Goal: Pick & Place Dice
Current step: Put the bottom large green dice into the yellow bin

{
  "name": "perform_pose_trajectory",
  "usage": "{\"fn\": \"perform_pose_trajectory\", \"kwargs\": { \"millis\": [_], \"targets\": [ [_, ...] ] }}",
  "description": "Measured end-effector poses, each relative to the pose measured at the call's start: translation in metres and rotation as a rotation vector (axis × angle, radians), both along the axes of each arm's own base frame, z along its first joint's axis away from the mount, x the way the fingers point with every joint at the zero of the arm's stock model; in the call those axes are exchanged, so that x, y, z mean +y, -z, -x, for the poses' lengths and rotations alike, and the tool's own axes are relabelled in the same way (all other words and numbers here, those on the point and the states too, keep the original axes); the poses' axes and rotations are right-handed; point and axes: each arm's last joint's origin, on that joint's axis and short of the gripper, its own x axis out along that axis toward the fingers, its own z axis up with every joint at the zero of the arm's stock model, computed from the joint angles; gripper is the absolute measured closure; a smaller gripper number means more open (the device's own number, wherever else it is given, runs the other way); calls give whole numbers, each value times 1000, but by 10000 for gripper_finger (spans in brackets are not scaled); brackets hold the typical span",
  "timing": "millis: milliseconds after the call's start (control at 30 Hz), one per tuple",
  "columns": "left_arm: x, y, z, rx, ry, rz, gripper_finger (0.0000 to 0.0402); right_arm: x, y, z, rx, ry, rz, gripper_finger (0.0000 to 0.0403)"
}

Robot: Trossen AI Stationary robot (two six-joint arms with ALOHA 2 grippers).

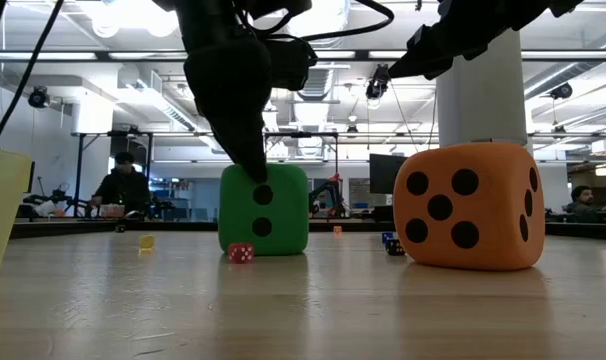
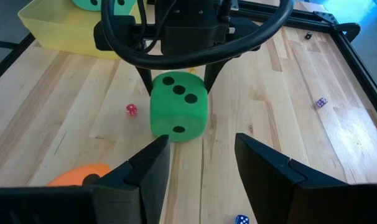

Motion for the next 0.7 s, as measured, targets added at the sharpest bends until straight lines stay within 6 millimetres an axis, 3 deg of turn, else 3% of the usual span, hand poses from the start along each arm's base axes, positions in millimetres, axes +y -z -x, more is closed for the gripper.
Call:
{"fn": "perform_pose_trajectory", "kwargs": {
  "millis": [200, 433, 700],
  "targets": [
    [1, -5, 2, -7, -1, -3, 30, 0, 0, 0, -1, 1, 0, 223],
    [0, -26, 13, -37, 4, 3, 32, 0, 0, 0, 0, 0, 0, 223],
    [-10, -54, 39, -11, 24, 11, 26, 0, 0, 0, 0, 0, 0, 223]
  ]
}}
